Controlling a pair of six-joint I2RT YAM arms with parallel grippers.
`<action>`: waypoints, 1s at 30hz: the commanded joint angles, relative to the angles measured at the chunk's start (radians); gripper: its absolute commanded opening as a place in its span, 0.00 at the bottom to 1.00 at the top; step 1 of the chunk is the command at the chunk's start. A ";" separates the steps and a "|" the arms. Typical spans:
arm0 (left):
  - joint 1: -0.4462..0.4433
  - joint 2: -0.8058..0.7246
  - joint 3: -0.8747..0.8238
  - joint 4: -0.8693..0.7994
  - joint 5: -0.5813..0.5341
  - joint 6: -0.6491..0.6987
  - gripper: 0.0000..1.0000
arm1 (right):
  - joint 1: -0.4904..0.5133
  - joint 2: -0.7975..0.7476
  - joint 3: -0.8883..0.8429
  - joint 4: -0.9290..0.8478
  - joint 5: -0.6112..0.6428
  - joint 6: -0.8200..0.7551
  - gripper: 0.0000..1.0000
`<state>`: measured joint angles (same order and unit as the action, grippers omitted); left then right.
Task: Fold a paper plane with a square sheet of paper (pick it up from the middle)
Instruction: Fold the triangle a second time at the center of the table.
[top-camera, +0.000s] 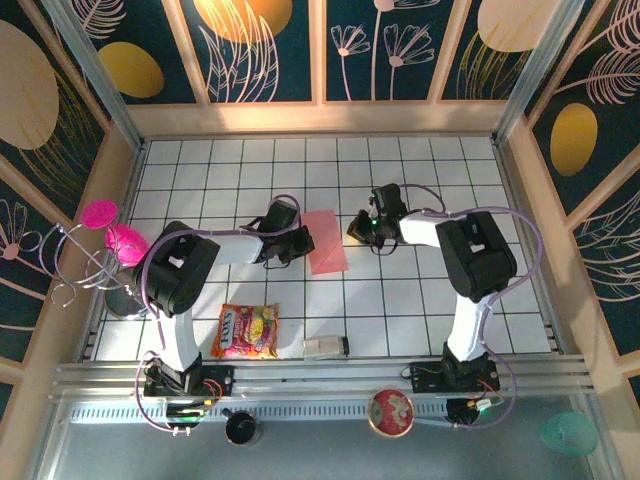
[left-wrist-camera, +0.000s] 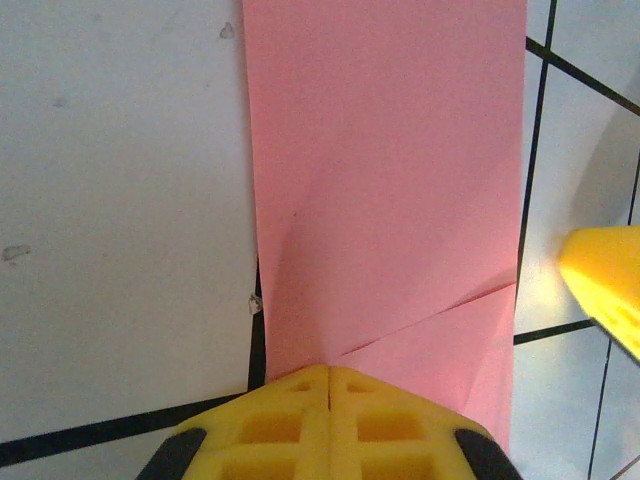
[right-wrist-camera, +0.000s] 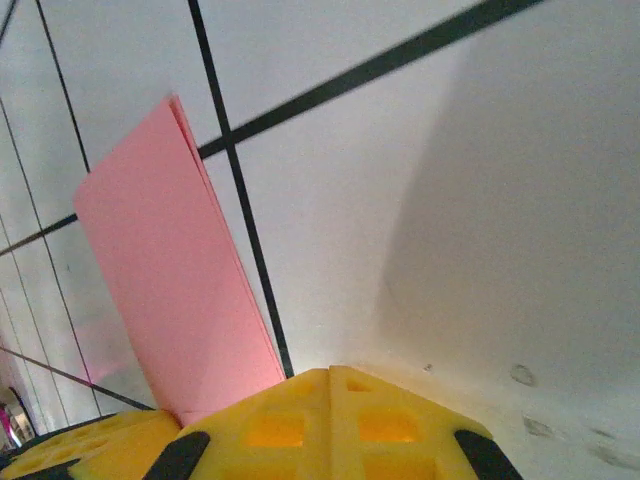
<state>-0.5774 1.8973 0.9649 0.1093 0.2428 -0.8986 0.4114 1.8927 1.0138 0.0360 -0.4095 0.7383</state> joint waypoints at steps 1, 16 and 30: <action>0.000 0.016 -0.010 -0.119 -0.036 0.022 0.00 | 0.036 -0.069 -0.003 0.032 -0.014 -0.040 0.00; 0.000 -0.018 0.001 -0.111 -0.007 0.026 0.00 | 0.127 0.078 0.060 -0.011 -0.102 -0.054 0.00; -0.025 -0.178 0.000 -0.110 0.021 0.042 0.03 | 0.129 0.136 0.016 -0.123 0.005 -0.047 0.00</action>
<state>-0.5835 1.7561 0.9668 0.0257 0.2531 -0.8688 0.5404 1.9648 1.0550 0.0391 -0.4961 0.6937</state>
